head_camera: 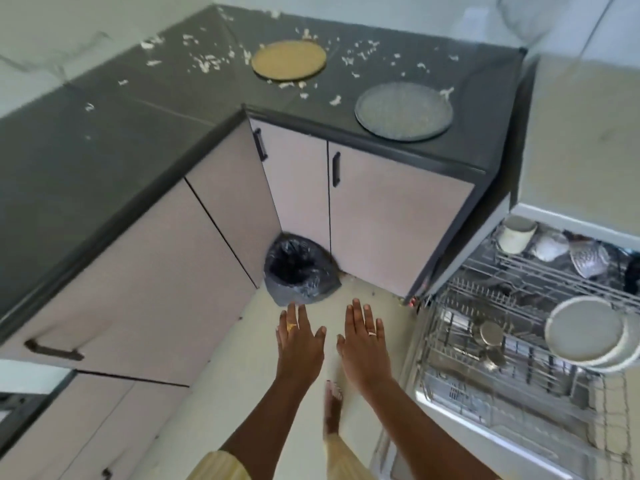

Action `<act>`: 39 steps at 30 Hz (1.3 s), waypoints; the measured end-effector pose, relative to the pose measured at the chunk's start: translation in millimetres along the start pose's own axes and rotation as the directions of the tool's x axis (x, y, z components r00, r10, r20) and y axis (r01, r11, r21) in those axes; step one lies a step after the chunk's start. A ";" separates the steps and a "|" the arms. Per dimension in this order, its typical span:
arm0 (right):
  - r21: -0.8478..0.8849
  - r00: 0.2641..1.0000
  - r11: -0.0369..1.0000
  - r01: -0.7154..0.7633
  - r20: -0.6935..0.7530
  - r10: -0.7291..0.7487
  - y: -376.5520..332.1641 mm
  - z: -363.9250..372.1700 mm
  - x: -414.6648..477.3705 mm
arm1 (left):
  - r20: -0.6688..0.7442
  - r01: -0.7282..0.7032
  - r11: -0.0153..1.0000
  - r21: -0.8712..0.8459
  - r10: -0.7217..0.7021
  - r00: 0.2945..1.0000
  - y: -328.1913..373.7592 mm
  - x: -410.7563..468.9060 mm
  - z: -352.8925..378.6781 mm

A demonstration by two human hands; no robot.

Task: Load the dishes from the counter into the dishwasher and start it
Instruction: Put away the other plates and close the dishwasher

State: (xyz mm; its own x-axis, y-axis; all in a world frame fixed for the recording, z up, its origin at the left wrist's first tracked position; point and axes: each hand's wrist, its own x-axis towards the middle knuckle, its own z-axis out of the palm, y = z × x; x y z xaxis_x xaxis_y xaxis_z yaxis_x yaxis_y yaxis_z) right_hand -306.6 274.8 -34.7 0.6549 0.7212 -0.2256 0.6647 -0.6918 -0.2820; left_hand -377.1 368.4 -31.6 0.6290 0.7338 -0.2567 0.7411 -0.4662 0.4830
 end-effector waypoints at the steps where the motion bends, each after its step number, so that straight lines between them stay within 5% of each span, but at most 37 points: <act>1: -0.011 1.000 1.000 0.011 0.000 -0.011 -3.4 -9.1 13.2 | -0.016 -0.008 1.000 -0.008 0.008 1.000 6.0 13.0 -9.7; 11: -0.050 0.977 0.998 0.039 -0.207 -0.049 -31.8 -112.8 158.9 | -0.091 -0.016 1.000 -0.019 0.014 0.996 71.5 158.6 -99.5; 13: -0.029 0.990 0.999 0.012 -0.144 -0.016 -28.5 -132.9 190.4 | -0.104 -0.054 0.997 -0.058 0.048 0.993 83.7 185.7 -115.2; 19: 0.145 0.926 0.970 -0.196 -0.297 0.232 -7.7 -188.3 260.1 | -0.056 -0.127 0.981 -0.149 0.120 0.991 116.4 256.4 -136.5; 25: 0.466 0.664 0.797 -0.384 -0.460 0.589 36.7 -228.7 312.5 | 0.046 -0.284 0.952 -0.114 0.291 0.956 167.1 324.9 -142.6; 29: 0.655 0.405 0.467 -0.594 -0.259 0.877 56.4 -252.7 346.9 | 0.203 -0.261 0.925 -0.277 0.322 0.925 209.0 367.2 -150.9; 32: 0.669 0.306 0.305 -0.678 -0.120 0.944 60.7 -262.3 370.2 | 0.294 -0.236 0.923 -0.303 0.326 0.899 231.4 388.3 -153.0; 35: 0.754 0.190 0.181 -0.631 -0.076 0.979 66.1 -266.0 390.2 | 0.402 -0.272 0.910 -0.314 0.387 0.830 242.4 406.9 -154.1; 39: 0.854 0.062 -0.036 -0.519 0.079 0.995 79.4 -275.6 408.4 | 0.456 -0.193 0.925 -0.329 0.334 0.825 252.1 432.3 -159.7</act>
State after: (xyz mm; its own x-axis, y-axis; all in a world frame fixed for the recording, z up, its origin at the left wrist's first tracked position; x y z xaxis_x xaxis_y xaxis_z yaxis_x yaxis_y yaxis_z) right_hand 112.8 504.9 107.8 0.6732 -0.6412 -0.3684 -0.6707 -0.3195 -0.6695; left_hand 44.1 646.9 112.9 0.8736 0.2244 -0.4319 0.4867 -0.4103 0.7712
